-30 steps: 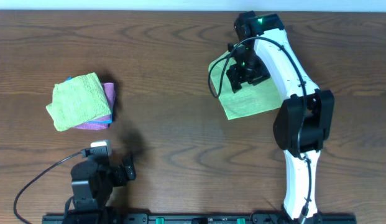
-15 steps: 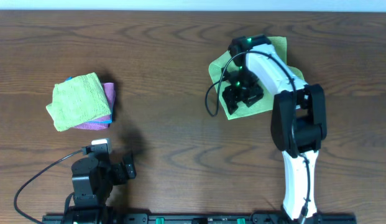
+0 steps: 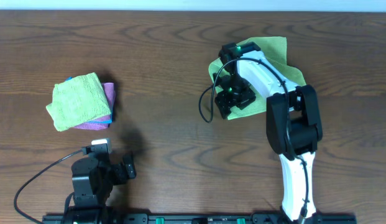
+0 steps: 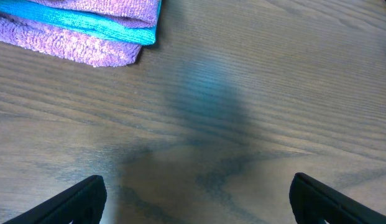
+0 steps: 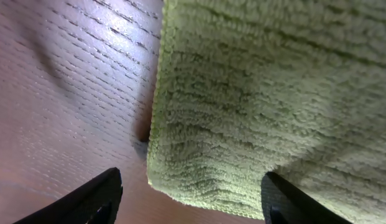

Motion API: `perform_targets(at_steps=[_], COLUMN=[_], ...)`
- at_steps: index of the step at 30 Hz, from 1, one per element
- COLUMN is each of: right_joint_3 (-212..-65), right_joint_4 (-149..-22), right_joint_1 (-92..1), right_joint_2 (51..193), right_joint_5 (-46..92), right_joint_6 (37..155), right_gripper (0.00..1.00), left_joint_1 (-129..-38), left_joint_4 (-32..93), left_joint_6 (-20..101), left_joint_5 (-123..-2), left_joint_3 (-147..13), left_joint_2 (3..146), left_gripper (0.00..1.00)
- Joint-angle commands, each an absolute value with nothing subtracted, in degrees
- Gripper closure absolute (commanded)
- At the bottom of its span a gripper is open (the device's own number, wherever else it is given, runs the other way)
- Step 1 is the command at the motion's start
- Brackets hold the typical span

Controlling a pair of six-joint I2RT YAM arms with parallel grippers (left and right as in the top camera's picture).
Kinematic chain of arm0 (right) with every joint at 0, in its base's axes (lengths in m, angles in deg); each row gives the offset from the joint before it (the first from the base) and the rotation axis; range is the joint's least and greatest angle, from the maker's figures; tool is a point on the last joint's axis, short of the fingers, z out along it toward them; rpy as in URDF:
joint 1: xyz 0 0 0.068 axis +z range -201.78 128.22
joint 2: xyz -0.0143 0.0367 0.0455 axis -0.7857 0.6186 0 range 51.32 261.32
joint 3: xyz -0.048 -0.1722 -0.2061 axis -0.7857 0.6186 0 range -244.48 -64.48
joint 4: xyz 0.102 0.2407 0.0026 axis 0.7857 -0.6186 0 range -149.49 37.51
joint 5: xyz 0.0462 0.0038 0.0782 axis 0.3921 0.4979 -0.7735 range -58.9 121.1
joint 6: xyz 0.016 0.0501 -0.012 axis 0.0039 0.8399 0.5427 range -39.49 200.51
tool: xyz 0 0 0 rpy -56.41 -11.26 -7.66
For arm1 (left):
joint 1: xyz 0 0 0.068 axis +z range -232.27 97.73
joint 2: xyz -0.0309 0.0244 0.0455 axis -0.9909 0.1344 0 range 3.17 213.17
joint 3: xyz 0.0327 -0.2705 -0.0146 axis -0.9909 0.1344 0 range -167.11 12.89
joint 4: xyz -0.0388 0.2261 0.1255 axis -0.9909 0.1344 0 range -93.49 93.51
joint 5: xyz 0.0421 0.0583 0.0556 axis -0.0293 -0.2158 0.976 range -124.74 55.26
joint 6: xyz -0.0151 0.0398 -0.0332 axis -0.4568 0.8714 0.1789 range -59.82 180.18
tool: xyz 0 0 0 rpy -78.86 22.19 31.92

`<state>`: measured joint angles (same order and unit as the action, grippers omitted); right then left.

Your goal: Fold the cloth

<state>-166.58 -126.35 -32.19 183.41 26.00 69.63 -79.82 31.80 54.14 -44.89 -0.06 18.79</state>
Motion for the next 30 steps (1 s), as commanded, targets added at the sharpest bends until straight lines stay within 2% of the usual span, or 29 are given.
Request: perform_targets(at_steps=[1,2,3,5,7,12,30], right_joint_3=[-164.20,-163.96,-163.78,-163.65,-163.65,-163.68,-163.72], right_joint_4=[-125.48,-125.26,-125.07,-124.93,-124.93,-126.25,-125.07], right_joint_1=[-31.88,-31.88,-31.88,-31.86,-31.60,-29.13,-10.13], right_joint_2=[183.67,183.67,183.67,183.67,183.65,183.65,183.63], right_joint_5=[24.86,24.88,24.86,24.84,24.60,20.88,14.15], right_joint_6=[69.87,70.22,70.42,70.68,71.49,71.78,81.81], right_gripper=[0.44,0.49,0.58,0.83,0.99,0.99,0.98], left_joint_1=[-80.06,-80.06,-80.06,-80.06,-80.06,-80.06,-80.06], left_joint_4=[31.54,31.54,31.54,31.54,31.52,30.82,29.18], left_joint_6=[53.96,53.96,53.96,53.96,53.96,53.99,53.99], left_joint_5=[-45.33,-45.31,-45.33,-45.33,-45.33,-45.28,-44.65], left_joint_3=[-2.02,-2.02,-2.02,-2.02,-2.02,-2.02,-2.02], left_joint_2=[18.85,18.85,18.85,18.85,18.85,18.85,18.85], left_gripper=[0.05,0.05,0.04,0.05,0.04,0.05,0.04])
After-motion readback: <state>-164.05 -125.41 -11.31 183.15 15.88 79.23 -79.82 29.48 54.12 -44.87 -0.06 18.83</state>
